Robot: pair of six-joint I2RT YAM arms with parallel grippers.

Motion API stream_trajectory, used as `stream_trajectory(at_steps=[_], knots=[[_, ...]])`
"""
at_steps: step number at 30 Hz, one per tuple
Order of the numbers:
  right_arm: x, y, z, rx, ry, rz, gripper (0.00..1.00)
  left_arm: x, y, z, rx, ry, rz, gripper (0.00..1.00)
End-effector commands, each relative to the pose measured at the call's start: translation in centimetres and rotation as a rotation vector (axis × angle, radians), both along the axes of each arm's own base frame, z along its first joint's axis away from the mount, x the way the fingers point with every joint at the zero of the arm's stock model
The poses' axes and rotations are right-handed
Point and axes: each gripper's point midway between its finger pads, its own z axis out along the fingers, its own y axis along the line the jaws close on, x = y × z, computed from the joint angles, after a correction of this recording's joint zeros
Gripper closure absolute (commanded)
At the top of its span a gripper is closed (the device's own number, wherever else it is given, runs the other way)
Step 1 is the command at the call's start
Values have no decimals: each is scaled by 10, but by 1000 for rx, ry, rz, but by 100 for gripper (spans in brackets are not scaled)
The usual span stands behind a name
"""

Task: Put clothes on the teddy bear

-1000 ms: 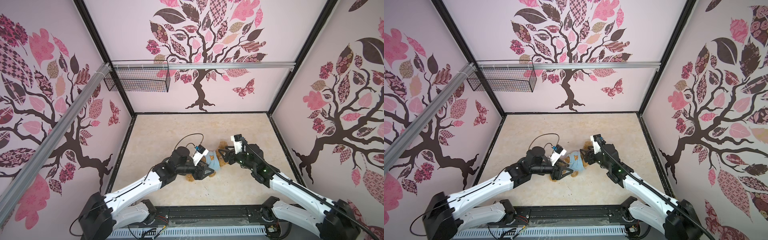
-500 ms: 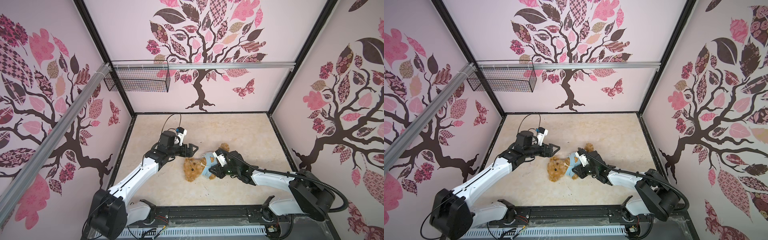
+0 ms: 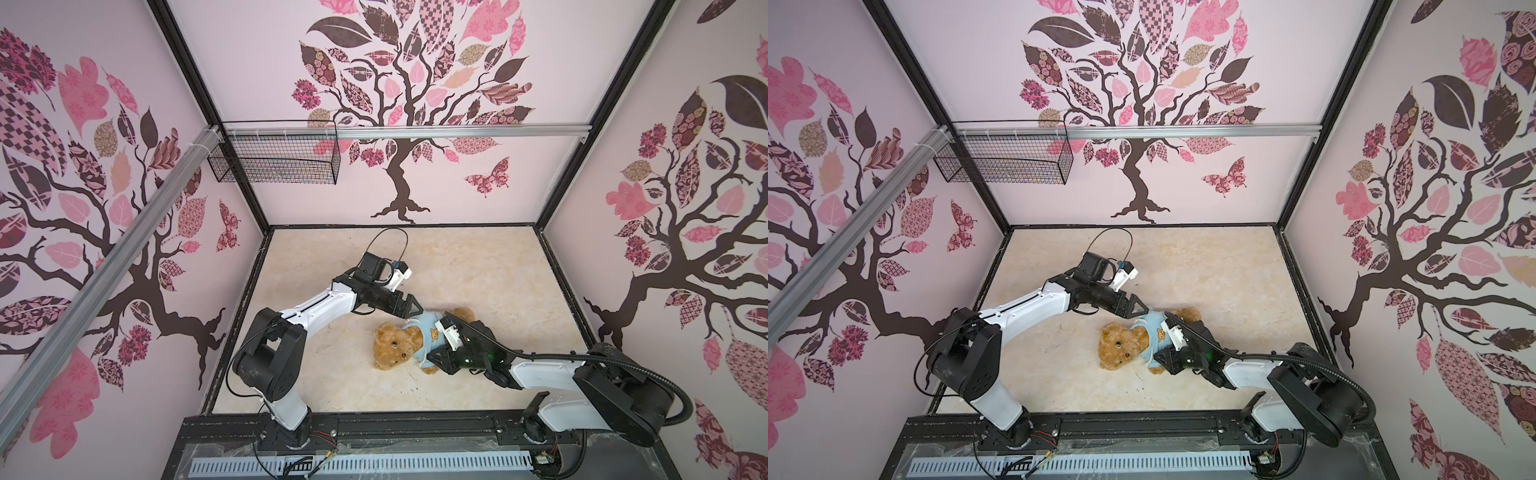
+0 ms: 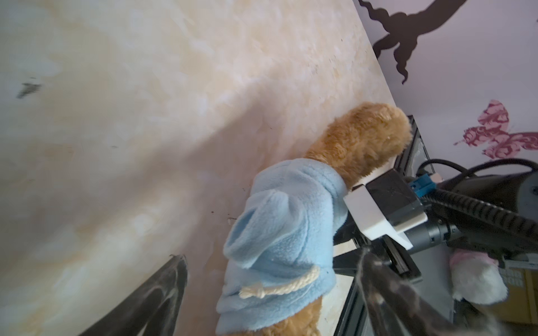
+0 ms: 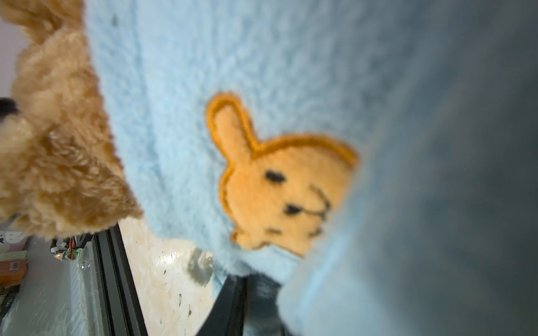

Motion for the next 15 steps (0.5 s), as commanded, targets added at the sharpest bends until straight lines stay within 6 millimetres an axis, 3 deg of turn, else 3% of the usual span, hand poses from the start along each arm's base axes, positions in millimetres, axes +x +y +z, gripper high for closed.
stream_trajectory(at_steps=[1,4,10,15], knots=[[6,-1,7,13,-39,-27,77,1,-11,2,-29,-5,-60,6],[7,-1,7,14,-46,-29,77,-1,-15,-15,-25,55,-65,11],[13,-1,14,4,-80,-36,77,-13,-38,-19,-110,116,-95,24],[15,-6,37,-17,-133,-31,67,0,-38,-30,-75,88,-47,49]])
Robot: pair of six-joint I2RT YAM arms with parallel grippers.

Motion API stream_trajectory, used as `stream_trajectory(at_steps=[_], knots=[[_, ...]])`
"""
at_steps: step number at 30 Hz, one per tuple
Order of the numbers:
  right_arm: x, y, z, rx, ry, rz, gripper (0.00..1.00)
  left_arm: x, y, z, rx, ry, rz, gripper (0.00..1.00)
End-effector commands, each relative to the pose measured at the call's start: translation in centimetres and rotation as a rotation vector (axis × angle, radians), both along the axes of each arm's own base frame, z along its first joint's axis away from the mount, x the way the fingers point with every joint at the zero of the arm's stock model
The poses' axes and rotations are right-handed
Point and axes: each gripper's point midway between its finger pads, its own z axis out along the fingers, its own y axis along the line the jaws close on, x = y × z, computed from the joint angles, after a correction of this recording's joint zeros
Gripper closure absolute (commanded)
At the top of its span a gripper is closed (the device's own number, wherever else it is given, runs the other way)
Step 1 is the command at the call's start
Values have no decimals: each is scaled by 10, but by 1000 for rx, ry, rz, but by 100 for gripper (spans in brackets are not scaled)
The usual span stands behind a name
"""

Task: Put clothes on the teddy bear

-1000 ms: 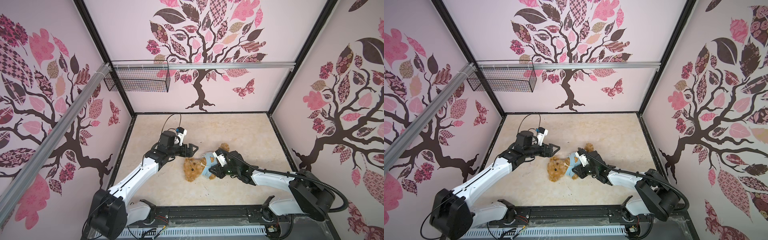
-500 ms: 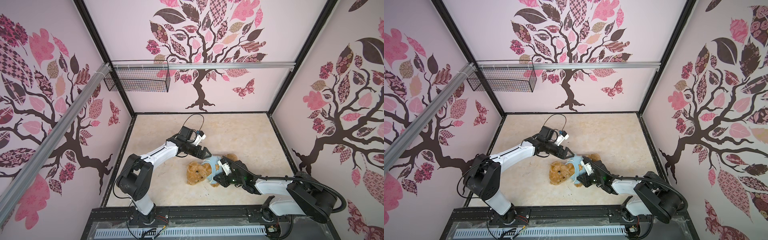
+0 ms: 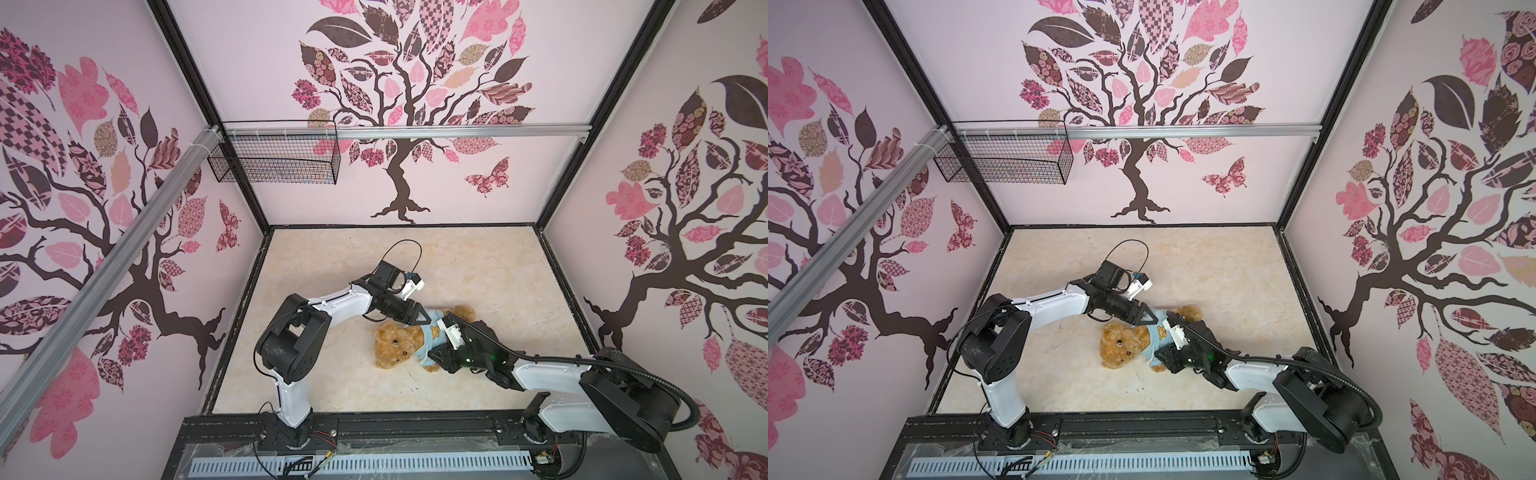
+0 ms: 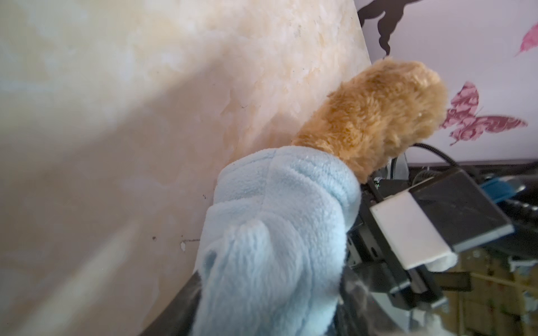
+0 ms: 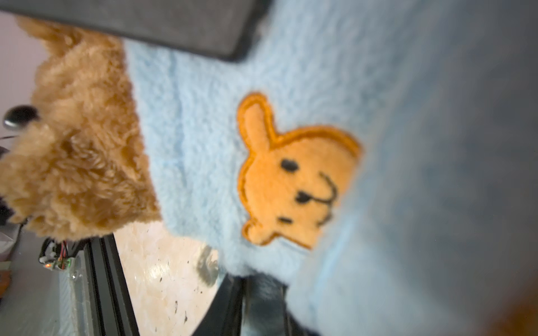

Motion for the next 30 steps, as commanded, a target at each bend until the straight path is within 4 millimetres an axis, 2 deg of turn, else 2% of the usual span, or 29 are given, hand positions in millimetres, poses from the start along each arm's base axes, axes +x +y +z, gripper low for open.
stream_trajectory(at_steps=[1,4,8,10,12,15,17,21,23,26,30], knots=[[11,-4,34,-16,-103,-22,63,12,-6,7,-24,-66,6,55],[17,-18,78,-15,-238,-69,50,12,-2,26,-32,-197,-49,69],[29,-40,150,22,-450,-184,36,-6,7,39,0,-288,-227,72],[40,-49,170,5,-493,-248,33,-16,16,38,36,-254,-322,72],[55,-55,175,-12,-477,-287,33,-23,23,36,61,-215,-387,72],[79,-62,160,3,-355,-313,35,-27,27,34,79,-204,-445,72],[88,-59,137,-13,-274,-303,38,-18,27,33,70,-211,-439,72],[81,-57,77,-73,-126,-283,45,-4,23,28,71,-227,-445,68],[73,-61,50,-84,-72,-291,49,6,23,25,84,-236,-436,61],[60,-62,28,-64,-15,-289,55,39,29,22,169,-293,-336,42],[41,-56,17,16,64,-263,64,91,52,39,289,-383,-67,32]])
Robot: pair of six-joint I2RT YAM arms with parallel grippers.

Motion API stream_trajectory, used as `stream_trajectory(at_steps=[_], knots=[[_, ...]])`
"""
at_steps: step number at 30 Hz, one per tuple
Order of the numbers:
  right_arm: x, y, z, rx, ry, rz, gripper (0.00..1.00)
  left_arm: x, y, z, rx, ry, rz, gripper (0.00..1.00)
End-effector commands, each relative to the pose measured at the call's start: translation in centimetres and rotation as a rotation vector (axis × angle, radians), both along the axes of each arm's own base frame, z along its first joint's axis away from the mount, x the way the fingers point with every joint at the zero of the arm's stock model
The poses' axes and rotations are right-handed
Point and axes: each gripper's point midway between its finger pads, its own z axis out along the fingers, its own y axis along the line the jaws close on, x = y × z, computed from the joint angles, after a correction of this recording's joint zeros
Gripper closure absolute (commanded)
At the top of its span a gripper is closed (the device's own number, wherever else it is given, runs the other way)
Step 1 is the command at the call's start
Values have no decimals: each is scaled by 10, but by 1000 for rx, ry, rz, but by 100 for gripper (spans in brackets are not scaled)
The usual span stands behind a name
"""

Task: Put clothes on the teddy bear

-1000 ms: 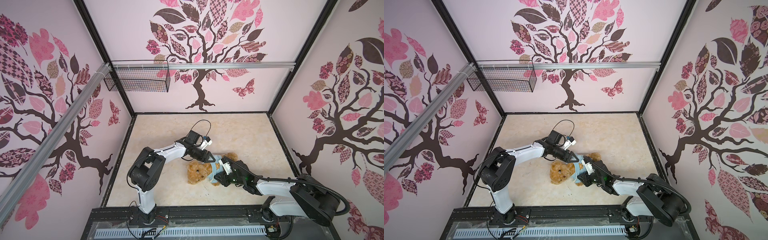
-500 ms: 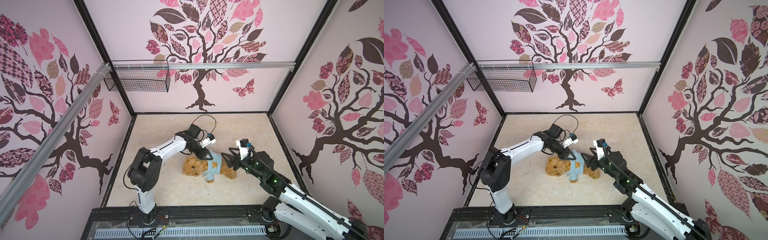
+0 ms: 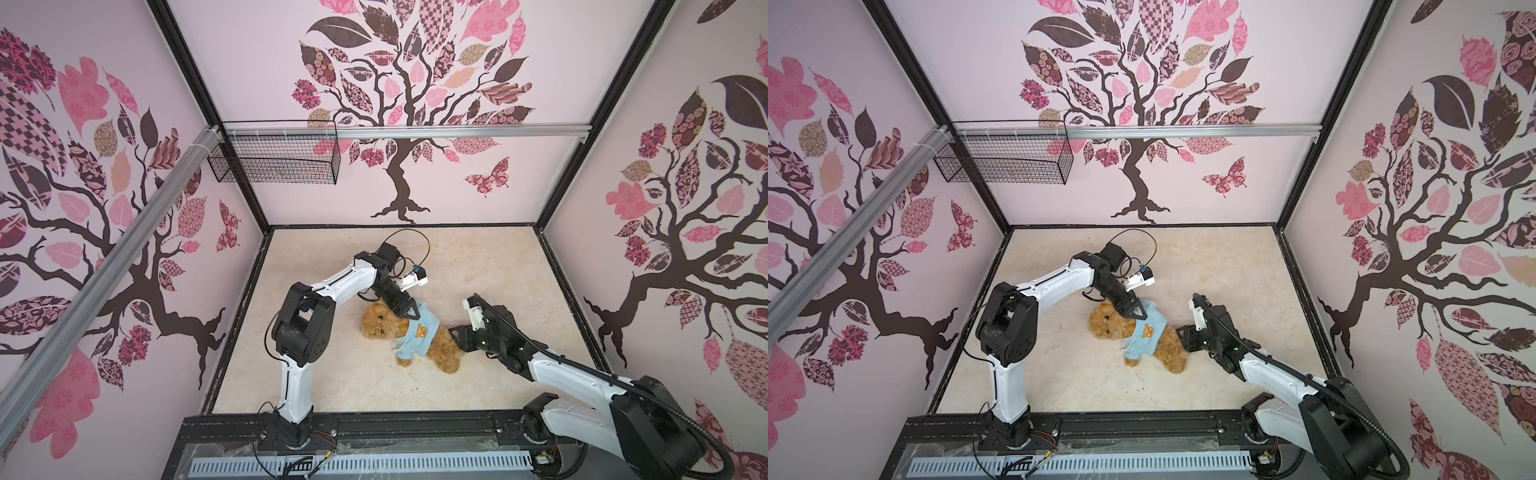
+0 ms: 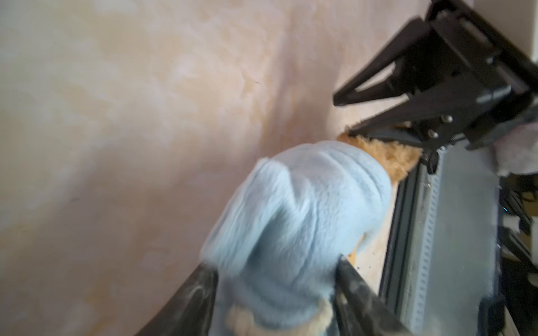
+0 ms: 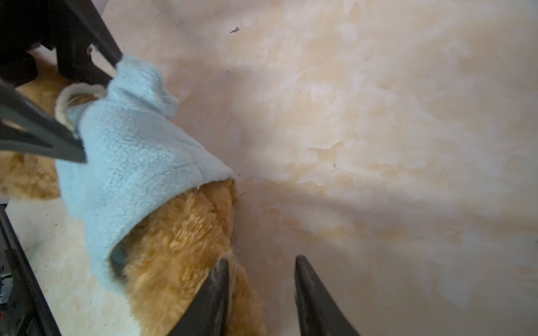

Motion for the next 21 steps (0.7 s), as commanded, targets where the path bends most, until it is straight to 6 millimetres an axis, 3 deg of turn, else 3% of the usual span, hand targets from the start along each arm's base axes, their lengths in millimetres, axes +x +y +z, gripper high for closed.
stream_trajectory(at_steps=[1,5,9,14,16,18,21], knots=[[-13,14,1,121,54,34,66,61,21,41,29,-202,267,30],[-29,22,0,186,112,68,69,62,44,70,39,-297,460,25],[-44,36,3,234,132,104,70,22,51,84,62,-397,494,24],[-54,53,21,345,125,141,70,-59,22,78,6,-476,310,28],[-55,54,25,357,118,146,70,-83,16,73,-9,-516,245,28],[-54,52,23,336,111,145,70,-97,13,67,-13,-582,183,27],[-52,46,17,282,97,131,68,-101,16,55,17,-631,137,27]])
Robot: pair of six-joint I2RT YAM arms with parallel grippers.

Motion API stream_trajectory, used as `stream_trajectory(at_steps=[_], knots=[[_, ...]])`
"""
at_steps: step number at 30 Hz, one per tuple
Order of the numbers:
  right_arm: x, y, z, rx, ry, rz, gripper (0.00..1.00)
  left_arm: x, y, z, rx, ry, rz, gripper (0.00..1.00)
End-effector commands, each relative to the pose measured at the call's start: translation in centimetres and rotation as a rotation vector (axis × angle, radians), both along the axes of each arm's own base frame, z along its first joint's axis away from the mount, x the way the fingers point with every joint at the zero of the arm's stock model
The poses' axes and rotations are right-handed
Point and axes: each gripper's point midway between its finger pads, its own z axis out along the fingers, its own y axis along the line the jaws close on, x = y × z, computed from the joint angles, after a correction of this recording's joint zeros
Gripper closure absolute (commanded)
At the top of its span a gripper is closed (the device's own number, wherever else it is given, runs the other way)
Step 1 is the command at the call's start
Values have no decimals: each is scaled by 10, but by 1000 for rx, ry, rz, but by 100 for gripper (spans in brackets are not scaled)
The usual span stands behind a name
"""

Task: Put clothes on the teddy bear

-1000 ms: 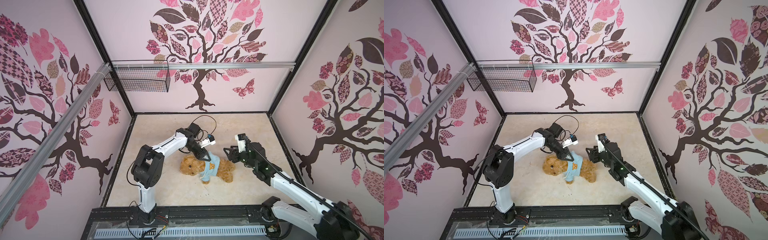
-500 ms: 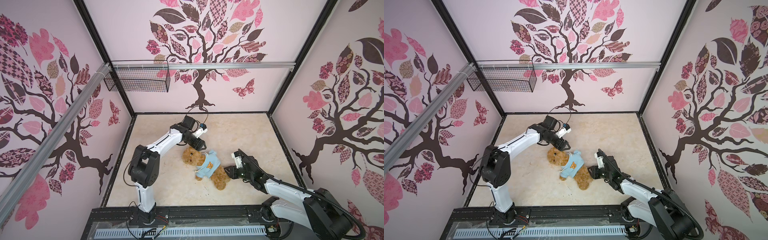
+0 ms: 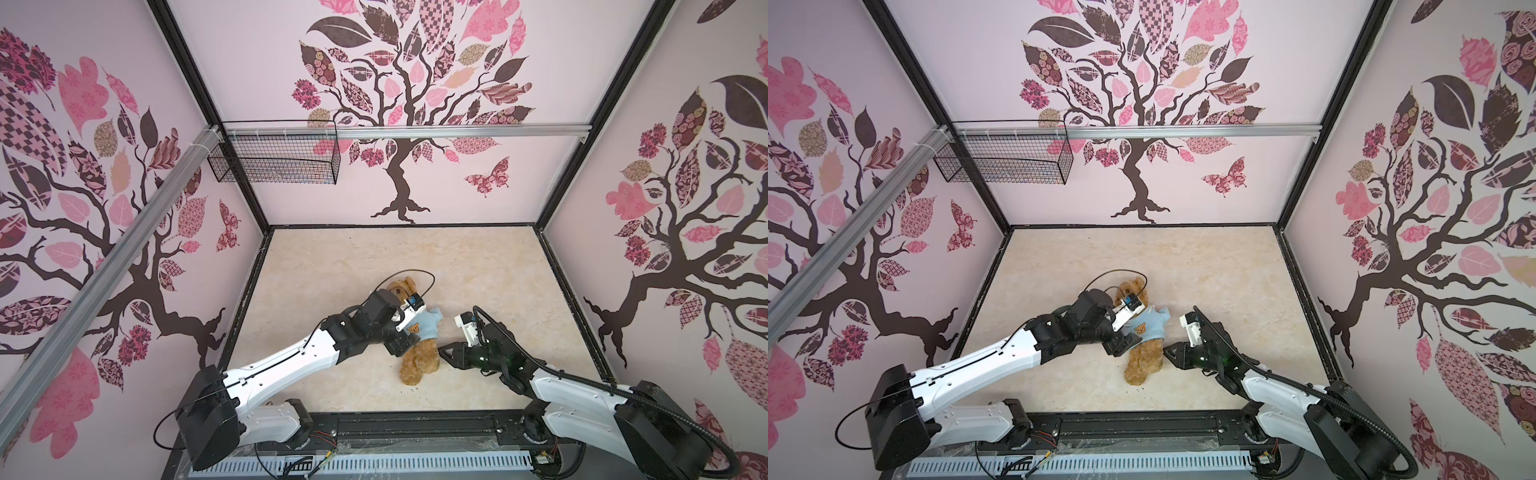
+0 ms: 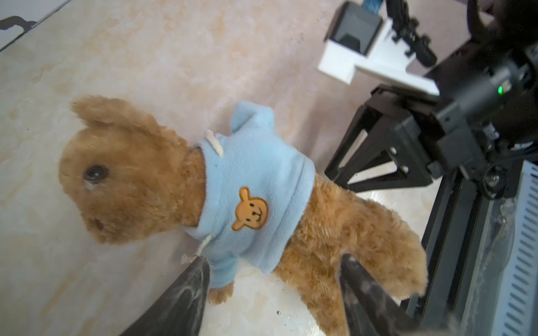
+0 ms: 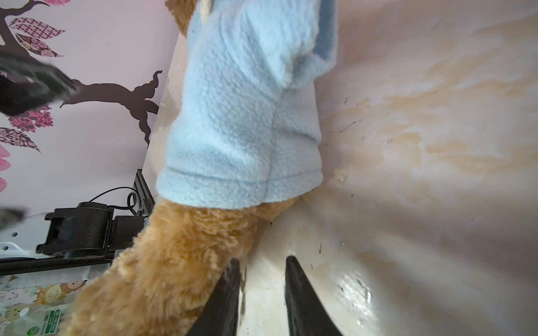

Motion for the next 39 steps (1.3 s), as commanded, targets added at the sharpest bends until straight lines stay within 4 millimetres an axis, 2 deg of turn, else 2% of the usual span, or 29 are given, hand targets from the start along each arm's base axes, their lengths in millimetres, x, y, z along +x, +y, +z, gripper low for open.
stream_trajectory(at_steps=[1,6,14,19,23,28,31,37,39], knots=[[5,-2,7,-29,-45,-9,67,13,3,-6,40,-118,-5,29],[13,-13,17,-74,-119,-60,56,13,2,-40,140,-85,-50,30],[18,-15,22,-95,-146,-67,45,26,-13,-54,128,-86,-22,28],[23,-17,28,-115,-178,-81,36,29,-26,-69,120,-77,-24,33],[31,-19,43,-120,-239,-104,32,36,-25,-77,148,-87,9,43],[37,-12,57,-94,-290,-89,31,41,-28,-63,96,-111,54,69],[41,-8,57,-91,-302,-88,28,39,-31,-57,60,-99,61,81],[51,-1,55,-117,-337,-101,20,37,-35,-44,19,-75,74,96],[52,2,50,-135,-341,-94,11,37,-39,-38,-2,-60,78,99]])
